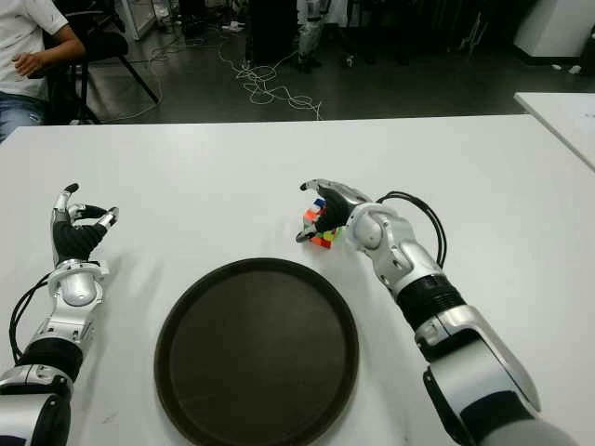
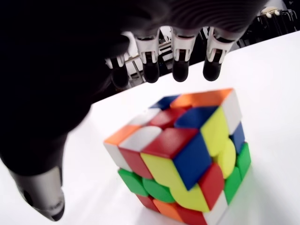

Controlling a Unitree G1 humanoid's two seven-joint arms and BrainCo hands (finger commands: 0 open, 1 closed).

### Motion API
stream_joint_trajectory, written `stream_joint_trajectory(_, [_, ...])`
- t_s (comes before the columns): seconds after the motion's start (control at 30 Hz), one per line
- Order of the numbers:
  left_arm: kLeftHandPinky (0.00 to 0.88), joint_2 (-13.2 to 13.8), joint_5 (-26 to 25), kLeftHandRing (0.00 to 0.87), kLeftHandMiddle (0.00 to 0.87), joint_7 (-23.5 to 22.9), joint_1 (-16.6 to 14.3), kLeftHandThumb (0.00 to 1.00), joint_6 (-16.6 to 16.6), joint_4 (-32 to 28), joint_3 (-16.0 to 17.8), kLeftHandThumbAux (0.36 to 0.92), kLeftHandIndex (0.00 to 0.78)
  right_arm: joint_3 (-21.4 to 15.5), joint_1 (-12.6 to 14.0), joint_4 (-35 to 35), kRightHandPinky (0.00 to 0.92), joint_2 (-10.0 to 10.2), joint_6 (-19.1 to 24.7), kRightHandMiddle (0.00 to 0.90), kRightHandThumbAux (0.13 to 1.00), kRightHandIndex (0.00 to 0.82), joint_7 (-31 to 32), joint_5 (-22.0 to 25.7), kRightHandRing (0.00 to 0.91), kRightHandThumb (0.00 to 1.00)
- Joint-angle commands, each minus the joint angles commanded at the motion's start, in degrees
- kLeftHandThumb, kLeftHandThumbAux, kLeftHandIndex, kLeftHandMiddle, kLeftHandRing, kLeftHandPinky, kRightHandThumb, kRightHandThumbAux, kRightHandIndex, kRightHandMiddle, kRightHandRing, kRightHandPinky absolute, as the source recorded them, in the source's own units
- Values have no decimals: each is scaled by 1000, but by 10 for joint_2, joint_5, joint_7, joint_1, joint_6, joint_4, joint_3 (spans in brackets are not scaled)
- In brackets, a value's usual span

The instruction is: Pick up the Rubik's Cube and put it in the plate

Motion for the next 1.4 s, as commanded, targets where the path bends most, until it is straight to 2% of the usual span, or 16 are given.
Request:
stream_joint_trajectory(0.07, [572,0,1,541,470,0,0,265,0,0,0,778,138,0,1,-1,69,0,0,69,713,4,1,0,62,0])
stream_joint_trajectory(0.23, [609,1,1,585,497,-2,2,283,-3,-3,-1,779,140,2,4,-5,55,0,0,73,720,17,2,-2,61,0])
stream_joint_trajectory(0.4, [683,0,-1,660,570,-5,2,291,-3,-3,0,784,135,4,2,7,31,1,-5,68,729,20,-2,-3,54,0])
stream_joint_trajectory(0.83, [756,0,-6,744,674,-11,3,270,-2,-3,3,785,124,2,5,17,29,-1,-22,72,775,40,-1,3,60,0])
stream_joint_trajectory(0.9, [738,-1,-6,739,671,-11,3,265,-1,-3,3,786,118,2,6,18,30,-1,-23,72,783,43,-4,3,61,0])
stream_joint_trajectory(1.0, [692,-1,-6,677,605,-8,3,296,-3,-4,4,784,128,3,8,20,21,-1,-17,68,783,38,-9,-3,59,0])
stream_joint_trajectory(1.07, [697,-1,-5,683,612,-8,4,310,-3,-5,4,782,131,5,8,19,18,-2,-13,65,781,32,-9,-5,57,0])
stream_joint_trajectory(1.23, [618,0,-4,647,590,-9,3,301,-2,-3,3,787,128,7,7,16,12,-4,-2,63,760,20,-6,-14,53,0])
stream_joint_trajectory(1.37, [608,2,-3,624,570,-8,2,277,1,-2,2,790,123,9,6,19,6,-9,3,66,752,19,-7,-20,53,0])
stream_joint_trajectory(1.4, [632,2,-2,636,575,-7,2,275,1,-2,2,790,125,9,5,19,7,-11,4,66,747,18,-7,-23,53,0])
